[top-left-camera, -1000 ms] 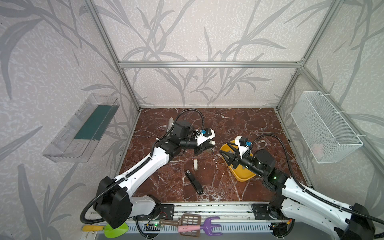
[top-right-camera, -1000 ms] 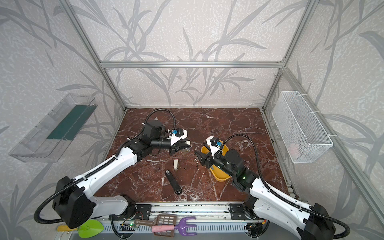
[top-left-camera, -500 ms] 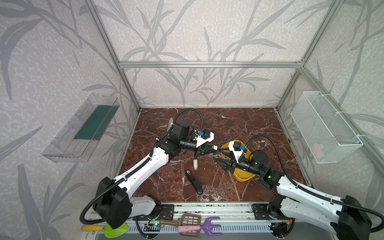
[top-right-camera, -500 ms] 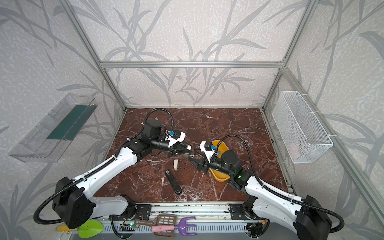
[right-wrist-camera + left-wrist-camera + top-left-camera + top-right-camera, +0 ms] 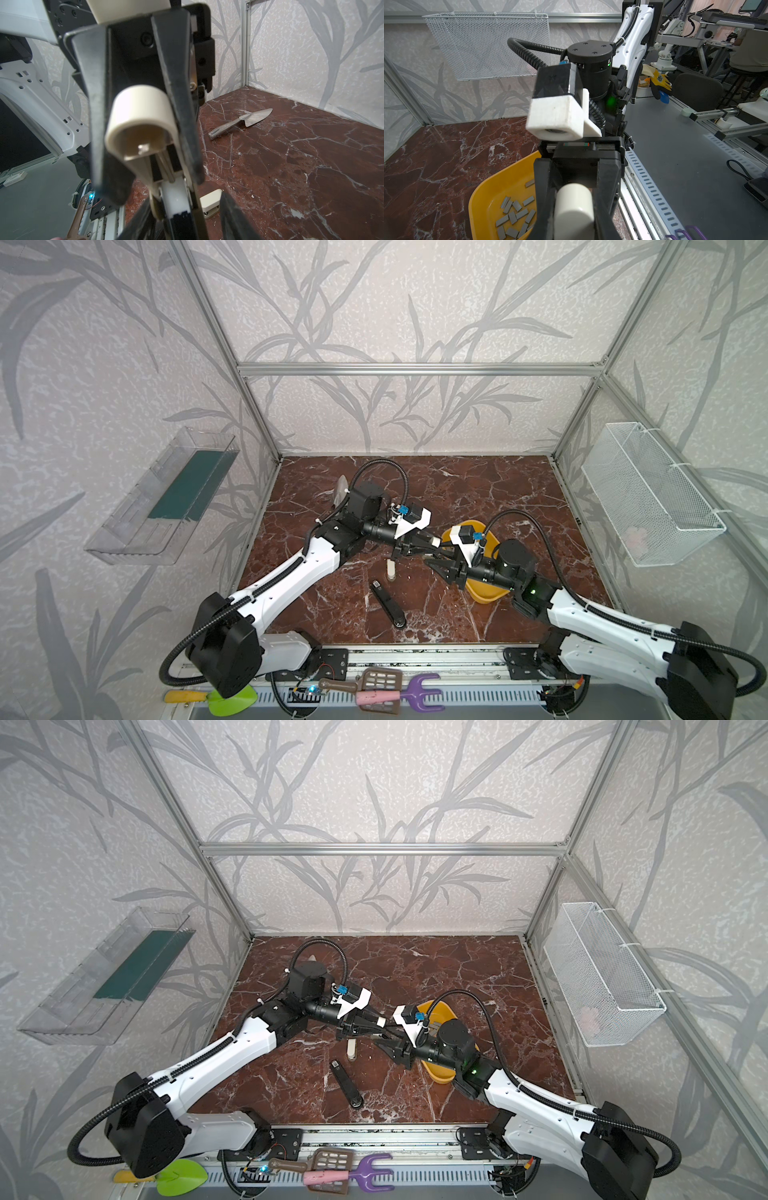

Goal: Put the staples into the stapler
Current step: 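Grasp the stapler's lower end with the right gripper while the left gripper holds it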

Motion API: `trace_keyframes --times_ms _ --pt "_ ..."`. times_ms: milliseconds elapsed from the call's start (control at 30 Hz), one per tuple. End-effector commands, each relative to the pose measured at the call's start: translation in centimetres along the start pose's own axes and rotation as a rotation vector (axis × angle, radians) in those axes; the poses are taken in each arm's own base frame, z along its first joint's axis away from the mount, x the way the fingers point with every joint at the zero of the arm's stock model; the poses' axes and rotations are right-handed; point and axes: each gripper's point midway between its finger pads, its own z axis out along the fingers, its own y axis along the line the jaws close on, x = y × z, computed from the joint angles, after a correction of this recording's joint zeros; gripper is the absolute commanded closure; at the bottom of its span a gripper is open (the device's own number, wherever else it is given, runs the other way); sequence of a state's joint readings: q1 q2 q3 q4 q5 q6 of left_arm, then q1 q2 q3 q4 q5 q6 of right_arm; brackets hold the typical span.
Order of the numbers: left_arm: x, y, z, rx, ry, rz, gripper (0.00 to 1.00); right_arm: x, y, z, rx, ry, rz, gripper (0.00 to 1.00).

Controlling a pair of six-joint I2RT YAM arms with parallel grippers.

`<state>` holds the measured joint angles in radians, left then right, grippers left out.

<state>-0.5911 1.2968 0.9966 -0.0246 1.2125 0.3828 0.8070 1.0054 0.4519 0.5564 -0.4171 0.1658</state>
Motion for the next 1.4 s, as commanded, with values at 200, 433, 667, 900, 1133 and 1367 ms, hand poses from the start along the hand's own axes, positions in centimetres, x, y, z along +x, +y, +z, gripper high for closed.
trace_keyframes --times_ms 200,433,667,900,1133,1367 --pt "-0.3 -0.9 0.4 0.042 -0.022 0.012 1.00 -2.3 1.4 0.0 -0.059 -0.062 -0.016 0.61" --pt "0.0 -0.8 0.6 0.048 -0.015 0.005 1.00 -2.5 1.5 -0.3 -0.062 -0.082 -0.011 0.52" --pt "0.1 -0.8 0.6 0.044 -0.009 0.005 1.00 -3.0 1.9 -0.8 -0.069 -0.110 -0.013 0.55" --pt "0.1 -0.9 0.6 0.050 -0.010 0.008 1.00 -2.4 1.7 -0.1 -0.080 -0.082 0.005 0.58" --pt "0.1 -1.0 0.6 0.053 -0.012 0.009 1.00 -2.3 1.3 0.1 -0.060 -0.072 0.010 0.58" --pt "0.1 -0.8 0.5 0.030 -0.002 0.025 1.00 -2.5 1.0 -0.1 -0.035 -0.074 0.010 0.80"
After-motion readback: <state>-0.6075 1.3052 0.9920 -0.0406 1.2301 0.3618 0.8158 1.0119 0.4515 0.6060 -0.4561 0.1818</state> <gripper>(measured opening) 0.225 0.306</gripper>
